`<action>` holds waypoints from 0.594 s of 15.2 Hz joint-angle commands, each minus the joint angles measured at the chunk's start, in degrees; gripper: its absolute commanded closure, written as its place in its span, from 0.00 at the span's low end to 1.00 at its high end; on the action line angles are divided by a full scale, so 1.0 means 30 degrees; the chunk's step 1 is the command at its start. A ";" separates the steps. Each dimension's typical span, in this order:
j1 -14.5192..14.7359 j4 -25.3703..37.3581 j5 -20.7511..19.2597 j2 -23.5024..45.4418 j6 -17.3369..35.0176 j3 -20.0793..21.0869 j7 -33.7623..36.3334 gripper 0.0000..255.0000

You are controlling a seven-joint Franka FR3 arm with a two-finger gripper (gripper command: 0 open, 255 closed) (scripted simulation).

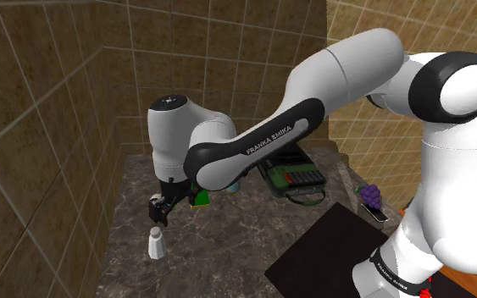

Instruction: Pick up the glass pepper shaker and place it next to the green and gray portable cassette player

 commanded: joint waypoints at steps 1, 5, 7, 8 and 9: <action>0.0835 0.1588 -0.0777 0.1528 -0.0266 -0.0302 0.0507 0.00; 0.2602 0.5350 -0.1899 0.4670 -0.1154 -0.0938 0.1061 0.00; 0.2870 0.5889 -0.2076 0.5253 -0.1134 -0.1086 0.1126 0.00; 0.2881 0.5845 -0.2136 0.5384 -0.0963 -0.1136 0.1160 0.00; 0.2893 0.5807 -0.2197 0.5519 -0.0795 -0.1186 0.1194 0.00</action>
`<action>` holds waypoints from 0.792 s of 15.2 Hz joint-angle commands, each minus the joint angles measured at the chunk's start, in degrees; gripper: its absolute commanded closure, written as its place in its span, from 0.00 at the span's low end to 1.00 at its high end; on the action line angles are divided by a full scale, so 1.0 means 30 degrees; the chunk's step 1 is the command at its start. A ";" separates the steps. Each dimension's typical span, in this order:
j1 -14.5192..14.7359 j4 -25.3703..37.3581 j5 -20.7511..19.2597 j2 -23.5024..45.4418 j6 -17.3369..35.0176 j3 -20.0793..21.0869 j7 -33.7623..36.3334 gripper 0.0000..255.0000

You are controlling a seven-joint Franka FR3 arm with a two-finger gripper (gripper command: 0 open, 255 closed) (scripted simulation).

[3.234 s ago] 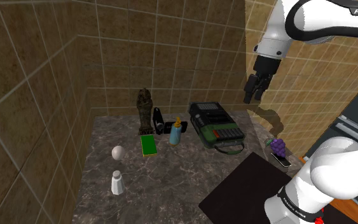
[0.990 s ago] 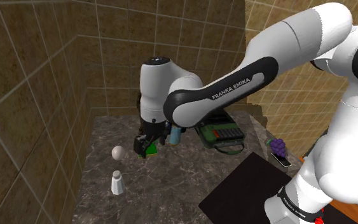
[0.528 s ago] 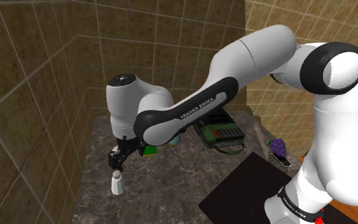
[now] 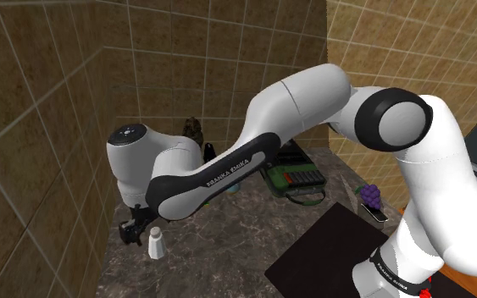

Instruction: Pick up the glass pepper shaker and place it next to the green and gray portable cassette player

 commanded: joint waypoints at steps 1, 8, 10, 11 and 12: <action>0.0050 0.0048 -0.0154 0.0370 0.0322 -0.0130 0.0052 0.00; 0.0102 -0.0032 -0.0376 0.0883 0.0902 -0.0318 0.0171 0.00; 0.0102 -0.0032 -0.0376 0.0883 0.0902 -0.0318 0.0171 0.00; 0.0102 -0.0032 -0.0376 0.0883 0.0902 -0.0317 0.0171 0.00; 0.0101 -0.0033 -0.0375 0.0881 0.0899 -0.0317 0.0170 0.00</action>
